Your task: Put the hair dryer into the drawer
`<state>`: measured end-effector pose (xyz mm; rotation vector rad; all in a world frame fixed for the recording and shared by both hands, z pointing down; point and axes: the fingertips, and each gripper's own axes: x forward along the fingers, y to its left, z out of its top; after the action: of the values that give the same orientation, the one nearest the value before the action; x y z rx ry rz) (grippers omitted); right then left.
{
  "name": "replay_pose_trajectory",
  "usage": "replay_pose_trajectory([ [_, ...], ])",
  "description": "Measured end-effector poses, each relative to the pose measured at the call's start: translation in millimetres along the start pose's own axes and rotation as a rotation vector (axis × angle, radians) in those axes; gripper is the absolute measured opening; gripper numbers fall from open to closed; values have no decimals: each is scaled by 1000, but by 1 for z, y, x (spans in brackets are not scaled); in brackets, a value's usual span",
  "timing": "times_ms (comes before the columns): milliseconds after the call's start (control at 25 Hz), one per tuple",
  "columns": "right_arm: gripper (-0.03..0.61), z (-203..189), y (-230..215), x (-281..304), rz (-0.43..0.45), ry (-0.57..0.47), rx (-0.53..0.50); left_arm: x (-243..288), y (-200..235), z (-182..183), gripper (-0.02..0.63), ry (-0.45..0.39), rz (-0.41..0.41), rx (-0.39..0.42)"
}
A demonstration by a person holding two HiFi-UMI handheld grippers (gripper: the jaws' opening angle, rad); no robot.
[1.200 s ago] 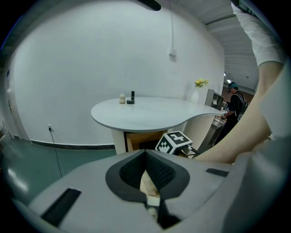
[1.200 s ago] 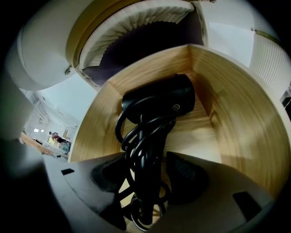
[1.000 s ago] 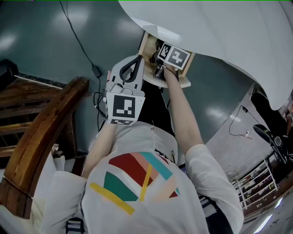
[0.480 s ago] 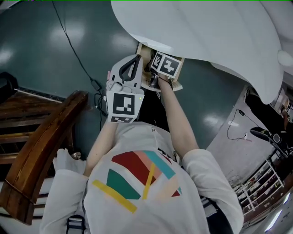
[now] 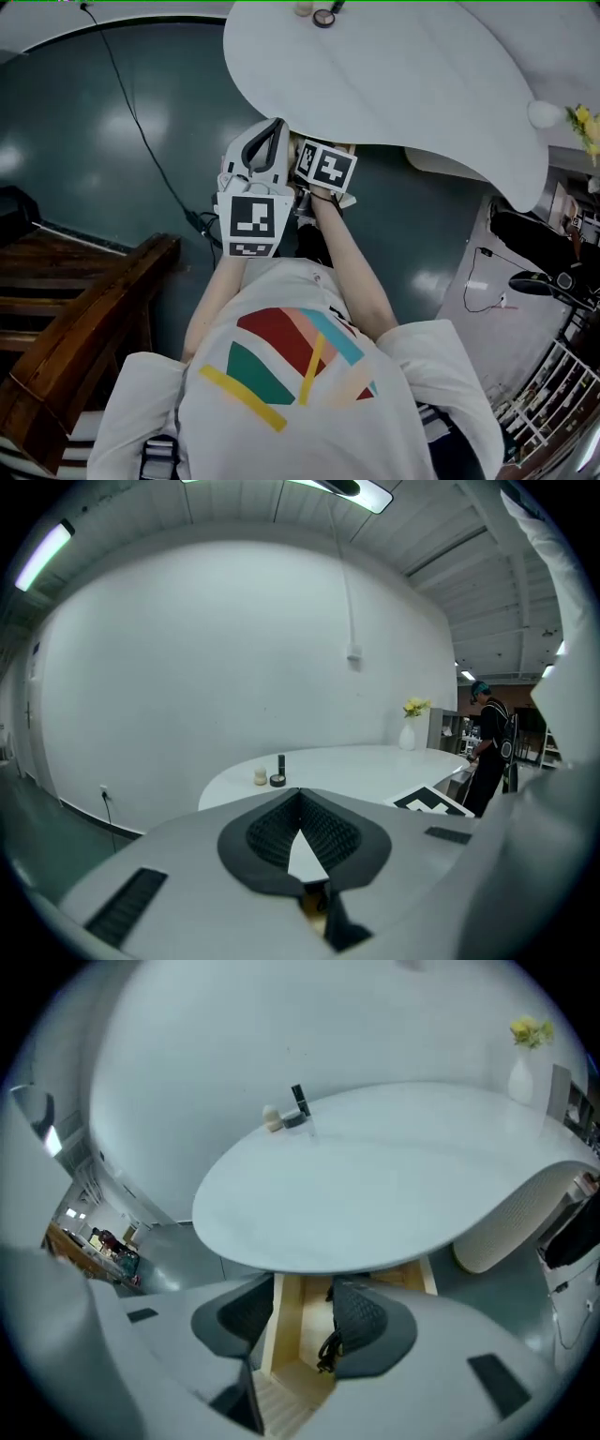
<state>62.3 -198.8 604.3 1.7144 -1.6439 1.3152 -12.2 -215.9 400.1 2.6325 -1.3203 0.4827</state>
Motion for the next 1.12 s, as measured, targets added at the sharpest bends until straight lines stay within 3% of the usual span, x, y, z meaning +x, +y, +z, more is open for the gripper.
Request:
replay_pose_trajectory([
  [160,155,3,1,-30,-25,9,-59,-7,0,23,15,-48,21,-4],
  [240,80,17,3,-51,-34,-53,-89,-12,2,36,17,-77,33,-1],
  [360,35,51,15,-90,-19,-183,-147,-22,7,56,15,-118,50,3],
  [560,21,102,35,-165,51,-405,-192,-33,-3,88,17,-173,64,107],
  [800,17,137,69,-241,84,-611,-327,-51,-10,133,17,-277,21,66],
  [1120,12,151,89,-292,144,-861,-441,-60,-20,153,15,-354,20,66],
])
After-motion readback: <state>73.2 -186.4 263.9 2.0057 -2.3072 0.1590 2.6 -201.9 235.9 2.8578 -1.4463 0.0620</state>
